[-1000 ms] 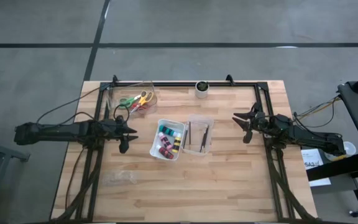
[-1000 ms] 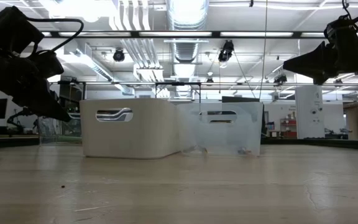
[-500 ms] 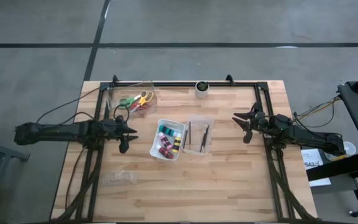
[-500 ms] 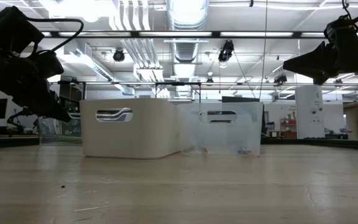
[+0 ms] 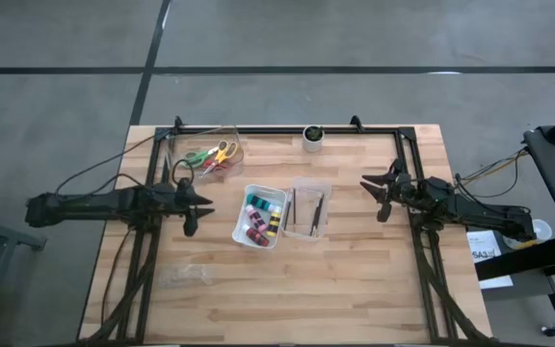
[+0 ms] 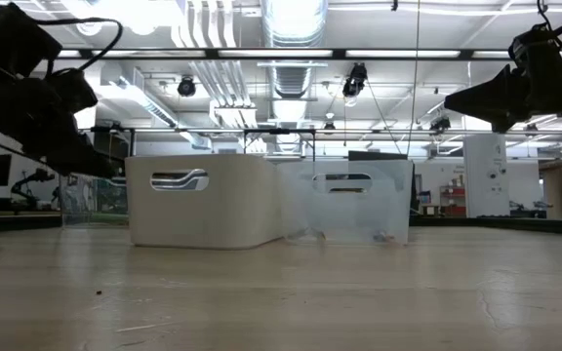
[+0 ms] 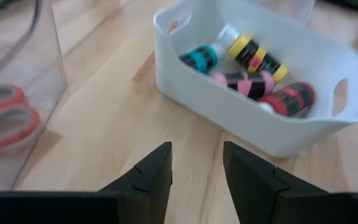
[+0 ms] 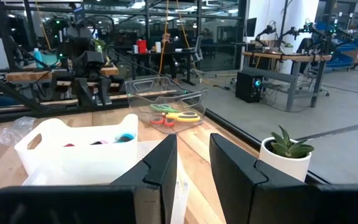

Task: Pick & Place Paint Supplies
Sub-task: Return to Home Position

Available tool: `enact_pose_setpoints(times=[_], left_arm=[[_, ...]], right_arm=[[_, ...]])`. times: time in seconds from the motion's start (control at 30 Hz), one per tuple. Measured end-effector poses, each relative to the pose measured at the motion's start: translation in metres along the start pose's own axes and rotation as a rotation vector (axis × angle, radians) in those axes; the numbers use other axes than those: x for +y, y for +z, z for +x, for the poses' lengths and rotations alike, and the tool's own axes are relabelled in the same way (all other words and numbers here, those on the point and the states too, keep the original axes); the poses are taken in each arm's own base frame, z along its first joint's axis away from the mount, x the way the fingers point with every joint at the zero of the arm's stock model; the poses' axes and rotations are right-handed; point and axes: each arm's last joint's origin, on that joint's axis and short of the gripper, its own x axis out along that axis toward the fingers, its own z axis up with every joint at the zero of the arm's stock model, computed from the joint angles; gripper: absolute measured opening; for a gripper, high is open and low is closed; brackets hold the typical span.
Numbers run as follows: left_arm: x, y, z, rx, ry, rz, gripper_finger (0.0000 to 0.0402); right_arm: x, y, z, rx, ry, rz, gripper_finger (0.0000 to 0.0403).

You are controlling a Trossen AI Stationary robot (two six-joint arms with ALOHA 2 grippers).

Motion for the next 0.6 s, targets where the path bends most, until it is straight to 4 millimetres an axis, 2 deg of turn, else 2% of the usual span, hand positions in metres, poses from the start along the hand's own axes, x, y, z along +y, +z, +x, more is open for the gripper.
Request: enact_pose_setpoints(times=[0.6], left_arm=[[-0.001,0.011,-0.025,-0.291,-0.077,-0.025,0.0150]], right_arm=[[0.000,0.000,0.000,0.000,0.000,0.000,0.0093]])
